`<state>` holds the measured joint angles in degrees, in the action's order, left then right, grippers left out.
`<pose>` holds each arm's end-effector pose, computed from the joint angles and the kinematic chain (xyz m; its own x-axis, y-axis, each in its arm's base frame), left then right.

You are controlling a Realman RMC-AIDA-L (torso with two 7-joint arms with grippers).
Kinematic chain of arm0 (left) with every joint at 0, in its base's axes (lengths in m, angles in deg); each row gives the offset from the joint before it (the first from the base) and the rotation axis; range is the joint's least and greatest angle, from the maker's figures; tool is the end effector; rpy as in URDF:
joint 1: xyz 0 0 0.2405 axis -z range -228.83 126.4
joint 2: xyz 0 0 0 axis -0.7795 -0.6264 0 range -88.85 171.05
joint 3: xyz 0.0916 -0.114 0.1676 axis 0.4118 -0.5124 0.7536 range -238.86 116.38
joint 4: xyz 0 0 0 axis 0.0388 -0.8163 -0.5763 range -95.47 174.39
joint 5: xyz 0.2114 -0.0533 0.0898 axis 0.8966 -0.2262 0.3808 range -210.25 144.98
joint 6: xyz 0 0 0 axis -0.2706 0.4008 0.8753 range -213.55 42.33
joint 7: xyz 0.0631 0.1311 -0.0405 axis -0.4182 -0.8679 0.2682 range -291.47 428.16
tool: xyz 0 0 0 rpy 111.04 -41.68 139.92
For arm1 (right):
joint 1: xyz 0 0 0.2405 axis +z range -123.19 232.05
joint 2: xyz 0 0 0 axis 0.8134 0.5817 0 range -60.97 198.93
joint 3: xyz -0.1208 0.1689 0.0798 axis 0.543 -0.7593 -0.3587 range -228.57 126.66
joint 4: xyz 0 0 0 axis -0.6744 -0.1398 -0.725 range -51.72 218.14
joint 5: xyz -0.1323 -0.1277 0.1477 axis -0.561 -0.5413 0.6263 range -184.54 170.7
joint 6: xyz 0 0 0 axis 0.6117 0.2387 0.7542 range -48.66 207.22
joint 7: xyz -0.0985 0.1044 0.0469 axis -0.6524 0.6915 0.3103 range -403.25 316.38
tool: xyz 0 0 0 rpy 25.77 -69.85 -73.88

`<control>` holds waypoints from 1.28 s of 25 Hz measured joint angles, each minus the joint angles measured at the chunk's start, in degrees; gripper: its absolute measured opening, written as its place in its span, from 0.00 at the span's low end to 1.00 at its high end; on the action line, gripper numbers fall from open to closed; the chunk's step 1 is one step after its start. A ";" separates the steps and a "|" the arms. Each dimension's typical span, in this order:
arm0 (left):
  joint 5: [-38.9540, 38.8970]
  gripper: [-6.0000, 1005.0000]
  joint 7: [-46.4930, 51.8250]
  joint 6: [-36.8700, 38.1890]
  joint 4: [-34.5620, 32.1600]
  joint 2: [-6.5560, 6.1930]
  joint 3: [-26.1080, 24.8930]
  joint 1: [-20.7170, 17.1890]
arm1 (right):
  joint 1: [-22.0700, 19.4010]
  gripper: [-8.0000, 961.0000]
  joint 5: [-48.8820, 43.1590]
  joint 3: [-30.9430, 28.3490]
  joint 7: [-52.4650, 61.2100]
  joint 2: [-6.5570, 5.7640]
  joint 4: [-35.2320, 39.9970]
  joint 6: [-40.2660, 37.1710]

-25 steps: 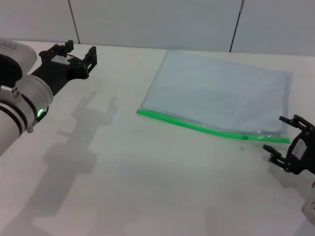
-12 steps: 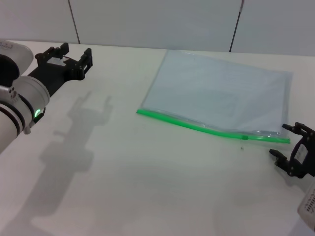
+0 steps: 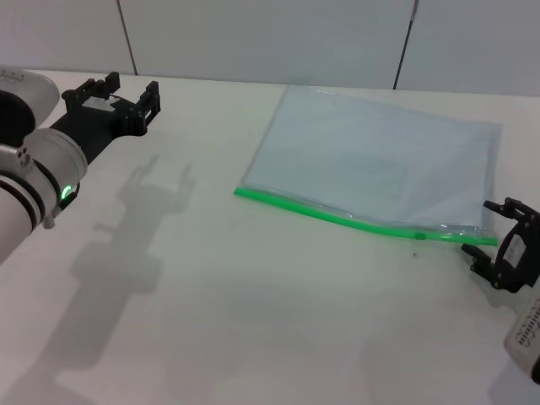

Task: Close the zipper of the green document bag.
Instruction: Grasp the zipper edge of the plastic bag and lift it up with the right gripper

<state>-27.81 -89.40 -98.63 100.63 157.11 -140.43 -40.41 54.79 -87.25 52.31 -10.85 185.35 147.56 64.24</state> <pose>-0.2389 0.3968 0.0132 0.7617 0.1783 0.6229 0.6476 -0.2408 -0.7230 0.2879 0.3306 -0.0341 0.9405 0.0799 0.3301 0.3126 -0.5840 -0.7492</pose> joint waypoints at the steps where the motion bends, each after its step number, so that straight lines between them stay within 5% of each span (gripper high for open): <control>1: 0.00 0.59 0.00 0.00 0.00 0.00 0.00 0.00 | 0.39 0.73 0.00 0.00 0.10 0.00 -0.40 0.36; 32: -0.09 0.59 1.13 -0.13 -1.21 0.18 0.56 1.92 | 9.94 0.67 0.89 2.40 0.19 0.00 -8.17 6.09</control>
<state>-27.89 -88.27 -98.76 99.42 157.29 -139.88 -38.48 64.74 -86.36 54.71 -10.67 185.34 139.39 70.33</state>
